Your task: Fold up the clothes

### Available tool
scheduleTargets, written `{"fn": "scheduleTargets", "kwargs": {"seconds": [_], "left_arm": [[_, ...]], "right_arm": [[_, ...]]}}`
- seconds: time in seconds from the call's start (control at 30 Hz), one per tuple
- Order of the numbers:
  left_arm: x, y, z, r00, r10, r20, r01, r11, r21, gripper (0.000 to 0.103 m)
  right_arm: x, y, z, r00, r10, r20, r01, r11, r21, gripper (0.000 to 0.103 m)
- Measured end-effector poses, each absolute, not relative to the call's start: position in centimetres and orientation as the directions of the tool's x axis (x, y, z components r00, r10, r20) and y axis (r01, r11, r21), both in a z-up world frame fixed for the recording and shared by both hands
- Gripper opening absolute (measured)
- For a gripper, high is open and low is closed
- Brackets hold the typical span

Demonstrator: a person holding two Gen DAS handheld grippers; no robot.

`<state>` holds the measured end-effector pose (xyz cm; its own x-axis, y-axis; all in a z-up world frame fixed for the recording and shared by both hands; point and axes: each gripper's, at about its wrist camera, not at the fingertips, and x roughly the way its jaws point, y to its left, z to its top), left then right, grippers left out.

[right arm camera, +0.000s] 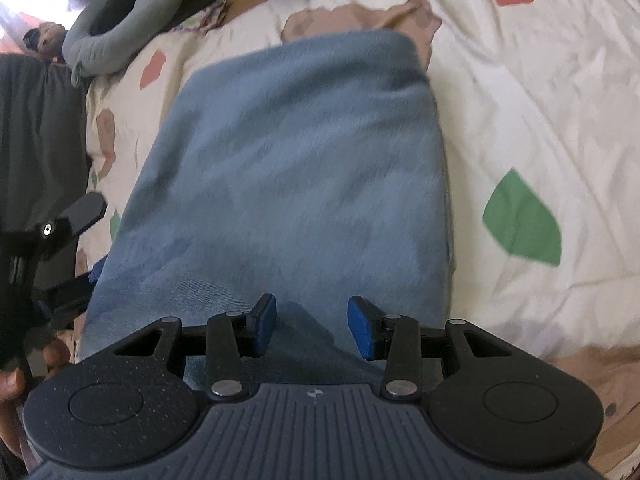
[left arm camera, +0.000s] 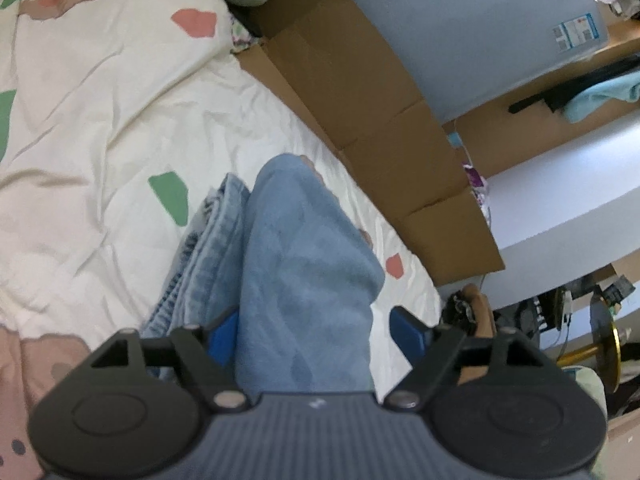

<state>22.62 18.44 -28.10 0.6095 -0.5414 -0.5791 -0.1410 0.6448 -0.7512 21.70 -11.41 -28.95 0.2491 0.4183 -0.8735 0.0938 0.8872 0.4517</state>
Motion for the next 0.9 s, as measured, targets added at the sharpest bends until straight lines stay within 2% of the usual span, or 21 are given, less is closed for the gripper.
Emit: {"fn": "scheduleTargets", "kwargs": {"seconds": [0.4,0.5,0.53,0.57,0.67,0.9], "left_arm": [[19.1,18.5,-29.7,0.536,-0.562,-0.631,-0.183,0.652,-0.736,0.075],[19.0,18.5,-30.0,0.525,-0.541,-0.657,-0.195,0.675,-0.712,0.053],[19.0,18.7,-30.1,0.521,-0.538,-0.663,-0.204,0.676,-0.708,0.032],[19.0,18.8,-30.2,0.516,-0.535,-0.669,-0.212,0.677,-0.705,0.019],[19.1,19.2,-30.1,0.518,-0.536,-0.666,-0.213,0.673,-0.708,0.014],[19.6,18.3,-26.9,0.544,-0.548,-0.636,-0.127,0.695,-0.707,0.012]], "right_arm": [[19.8,-9.5,-28.9,0.216,0.429,-0.877,0.034,0.894,0.446,0.047],[19.2,-9.4,-28.9,0.214,0.429,-0.878,0.021,0.896,0.443,0.047],[19.0,-9.4,-28.9,0.213,0.429,-0.878,0.018,0.897,0.443,0.047],[18.9,-9.7,-28.9,0.217,0.434,-0.874,0.027,0.893,0.45,0.047],[18.7,-10.9,-28.8,0.242,0.441,-0.864,0.072,0.88,0.469,0.047],[19.4,-14.3,-29.5,0.276,0.397,-0.875,0.163,0.878,0.45,0.046]]}}
